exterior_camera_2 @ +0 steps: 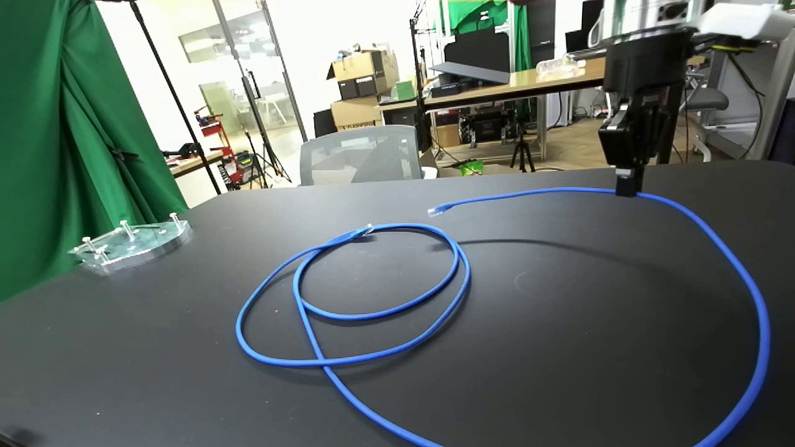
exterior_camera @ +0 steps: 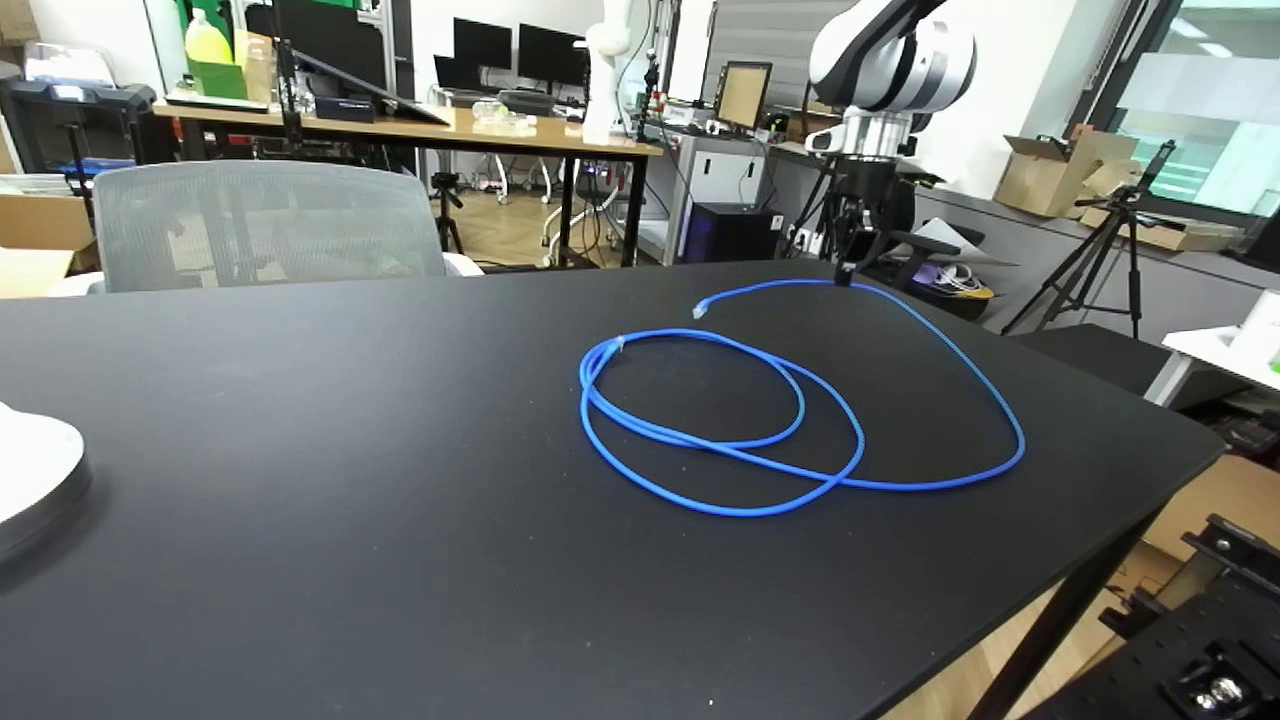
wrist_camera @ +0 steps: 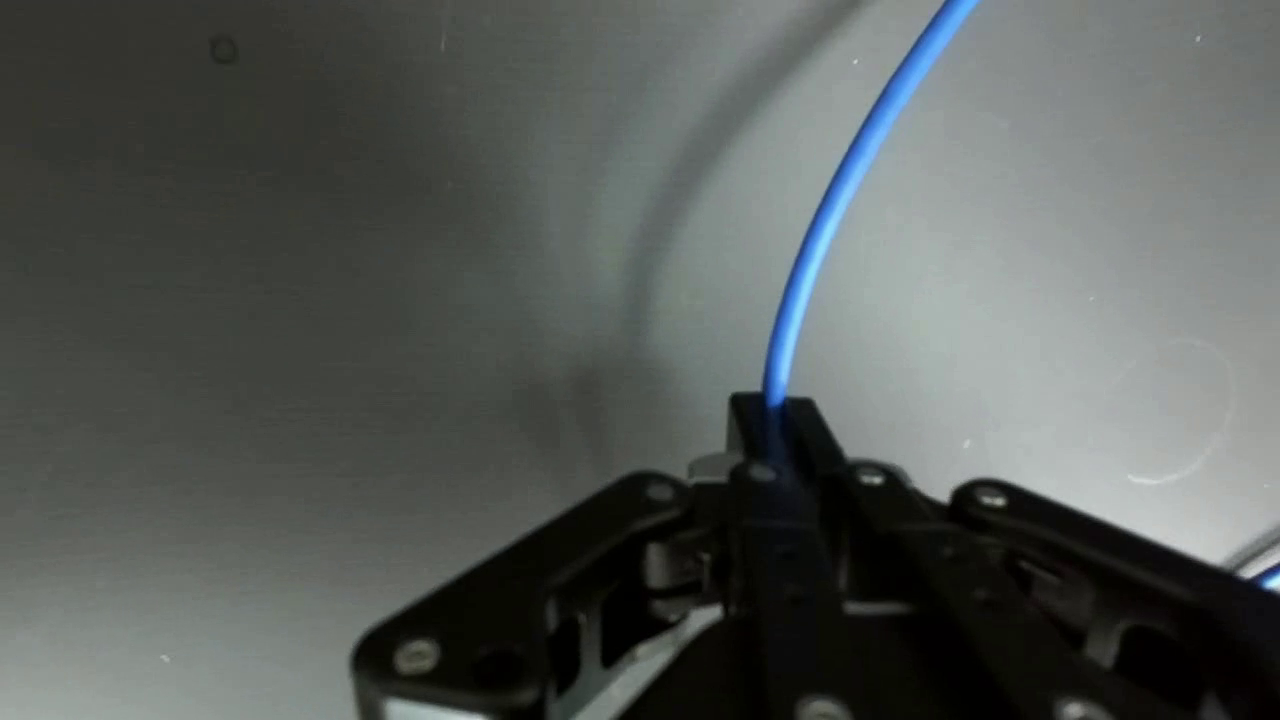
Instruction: Use the blue cable on the table to make a smaller circle
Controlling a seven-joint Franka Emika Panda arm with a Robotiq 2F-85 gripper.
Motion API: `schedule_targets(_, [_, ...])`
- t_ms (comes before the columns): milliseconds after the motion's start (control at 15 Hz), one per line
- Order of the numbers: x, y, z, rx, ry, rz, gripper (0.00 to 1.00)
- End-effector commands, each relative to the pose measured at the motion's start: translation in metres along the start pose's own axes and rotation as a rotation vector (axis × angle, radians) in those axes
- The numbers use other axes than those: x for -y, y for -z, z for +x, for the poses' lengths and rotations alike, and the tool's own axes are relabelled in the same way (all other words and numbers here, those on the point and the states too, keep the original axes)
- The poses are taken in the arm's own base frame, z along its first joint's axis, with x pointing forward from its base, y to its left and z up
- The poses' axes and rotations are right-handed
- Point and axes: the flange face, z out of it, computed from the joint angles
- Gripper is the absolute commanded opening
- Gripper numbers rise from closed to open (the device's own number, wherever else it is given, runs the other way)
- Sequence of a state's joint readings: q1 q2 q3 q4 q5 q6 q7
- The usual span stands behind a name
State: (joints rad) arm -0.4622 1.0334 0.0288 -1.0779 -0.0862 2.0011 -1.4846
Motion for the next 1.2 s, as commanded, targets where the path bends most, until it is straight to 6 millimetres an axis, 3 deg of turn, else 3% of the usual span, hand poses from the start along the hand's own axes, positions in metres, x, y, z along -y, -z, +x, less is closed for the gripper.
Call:
schedule_targets(0, [0.031, 0.0, 0.035, 0.096, 0.114, -0.031, 0.02])
schedule_targets(133, [0.047, -0.006, 0.058, 0.12, 0.173, -0.053, 0.02])
schedule_targets(333, [0.071, -0.005, 0.073, 0.086, 0.18, -0.082, 0.02])
schedule_targets(933, [0.159, 0.007, 0.076, 0.086, 0.292, -0.023, 0.02])
schedule_targets(1133, [0.178, 0.016, 0.088, 0.147, 0.434, -0.002, 0.02])
